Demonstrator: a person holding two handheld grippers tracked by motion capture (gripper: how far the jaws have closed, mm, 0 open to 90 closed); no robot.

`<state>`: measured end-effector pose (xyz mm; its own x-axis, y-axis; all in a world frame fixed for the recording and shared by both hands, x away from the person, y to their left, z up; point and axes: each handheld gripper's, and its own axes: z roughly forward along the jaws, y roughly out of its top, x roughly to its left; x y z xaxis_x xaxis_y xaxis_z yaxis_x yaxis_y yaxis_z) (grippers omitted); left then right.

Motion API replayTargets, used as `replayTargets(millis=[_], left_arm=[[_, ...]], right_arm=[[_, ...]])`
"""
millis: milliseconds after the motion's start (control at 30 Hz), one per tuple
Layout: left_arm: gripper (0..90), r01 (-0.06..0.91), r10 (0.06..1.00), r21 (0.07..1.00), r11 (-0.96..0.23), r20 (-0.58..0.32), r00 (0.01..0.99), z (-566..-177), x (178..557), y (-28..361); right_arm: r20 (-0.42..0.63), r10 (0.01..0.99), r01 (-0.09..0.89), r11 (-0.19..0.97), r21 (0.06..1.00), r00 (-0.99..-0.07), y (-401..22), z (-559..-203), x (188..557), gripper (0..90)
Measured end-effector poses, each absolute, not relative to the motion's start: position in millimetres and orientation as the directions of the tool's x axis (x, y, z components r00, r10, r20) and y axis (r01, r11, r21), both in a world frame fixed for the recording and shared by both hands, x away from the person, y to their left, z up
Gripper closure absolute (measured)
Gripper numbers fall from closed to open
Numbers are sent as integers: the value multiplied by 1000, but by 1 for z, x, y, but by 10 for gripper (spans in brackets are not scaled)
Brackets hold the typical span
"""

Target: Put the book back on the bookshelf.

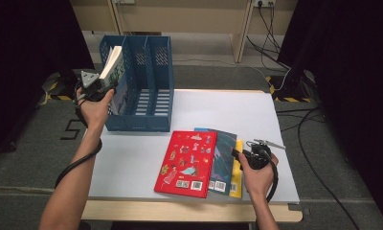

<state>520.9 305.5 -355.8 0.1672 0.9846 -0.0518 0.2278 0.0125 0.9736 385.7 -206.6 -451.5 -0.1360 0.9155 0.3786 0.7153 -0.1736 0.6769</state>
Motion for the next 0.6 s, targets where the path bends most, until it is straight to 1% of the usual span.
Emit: replayTargets(millis=[33, 133, 333, 467, 600], left_arm=[[590, 228, 984, 974, 8, -48, 169, -356, 520, 305], [573, 260, 979, 965, 22, -74, 192, -358, 521, 305], [568, 287, 978, 958, 19, -77, 193, -362, 526, 305], [593, 297, 977, 955, 26, -86, 193, -363, 529, 305], [672, 304, 983, 953, 13, -67, 170, -363, 531, 305]], right_arm=[[378, 916, 716, -171, 677, -138, -207, -451, 385, 501], [374, 916, 710, -167, 684, -145, -207, -449, 385, 500], [371, 917, 713, -162, 682, -148, -207, -450, 386, 500], [372, 917, 713, -163, 682, -146, -208, -451, 386, 499], [374, 916, 716, -164, 678, -144, -208, -451, 386, 499]])
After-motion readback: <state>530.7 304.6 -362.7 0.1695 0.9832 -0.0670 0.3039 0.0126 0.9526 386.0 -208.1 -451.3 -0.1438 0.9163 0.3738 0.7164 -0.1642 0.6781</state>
